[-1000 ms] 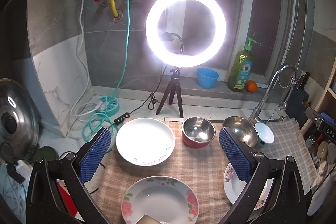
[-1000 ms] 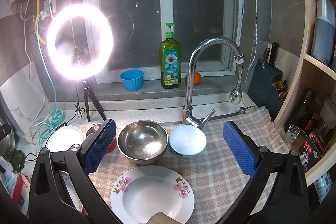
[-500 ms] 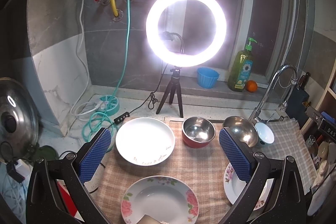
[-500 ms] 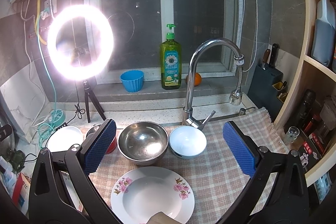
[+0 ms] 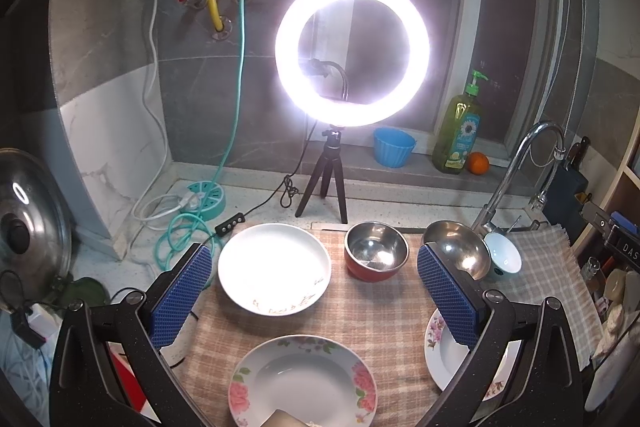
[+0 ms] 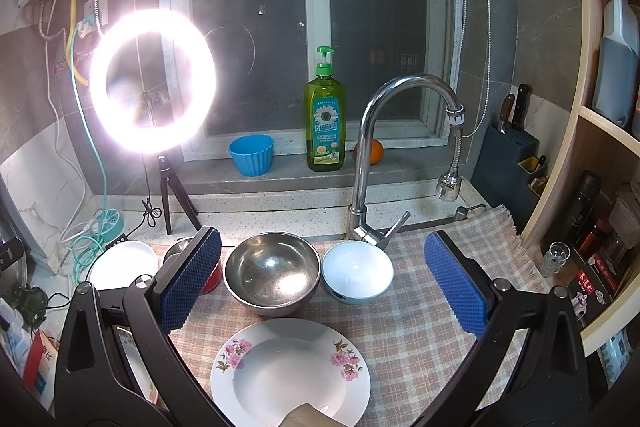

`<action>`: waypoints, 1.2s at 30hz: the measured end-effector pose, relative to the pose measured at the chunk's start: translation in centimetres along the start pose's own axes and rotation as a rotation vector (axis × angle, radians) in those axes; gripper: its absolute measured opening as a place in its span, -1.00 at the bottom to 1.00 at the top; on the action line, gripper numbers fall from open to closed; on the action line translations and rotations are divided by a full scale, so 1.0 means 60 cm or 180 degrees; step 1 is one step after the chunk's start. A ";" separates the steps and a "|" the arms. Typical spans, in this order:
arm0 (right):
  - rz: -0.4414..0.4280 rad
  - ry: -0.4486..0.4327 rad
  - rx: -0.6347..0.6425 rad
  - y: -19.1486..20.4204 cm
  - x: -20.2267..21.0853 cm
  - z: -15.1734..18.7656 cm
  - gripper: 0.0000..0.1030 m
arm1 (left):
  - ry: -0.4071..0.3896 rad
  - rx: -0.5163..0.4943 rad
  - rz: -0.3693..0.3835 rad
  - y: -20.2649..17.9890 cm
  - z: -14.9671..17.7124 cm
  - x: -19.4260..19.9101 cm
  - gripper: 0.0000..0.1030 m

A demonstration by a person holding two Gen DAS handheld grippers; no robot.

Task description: Organize plates and bowls

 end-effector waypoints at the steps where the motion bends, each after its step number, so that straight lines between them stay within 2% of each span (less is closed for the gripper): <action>1: 0.0000 0.0001 0.0000 0.000 0.000 0.000 1.00 | 0.0001 -0.0002 0.0002 0.000 0.000 0.000 0.98; 20: 0.0003 0.0008 0.0009 -0.001 -0.003 0.003 1.00 | 0.0027 -0.0029 0.0014 -0.014 0.002 -0.006 0.98; 36: 0.0045 0.0158 0.0007 -0.027 -0.030 0.021 1.00 | 0.0206 -0.0033 0.0115 -0.029 0.012 -0.030 0.98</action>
Point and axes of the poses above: each gripper's, at about its wrist camera, not at the fingertips, and x roughly against the way its jaws point, y to its left, z to its underside, the point moved 3 cm from there along -x, roughly the way its jaws point, and after that the axes turned 10 degrees about -x, right-handed, at the moved point
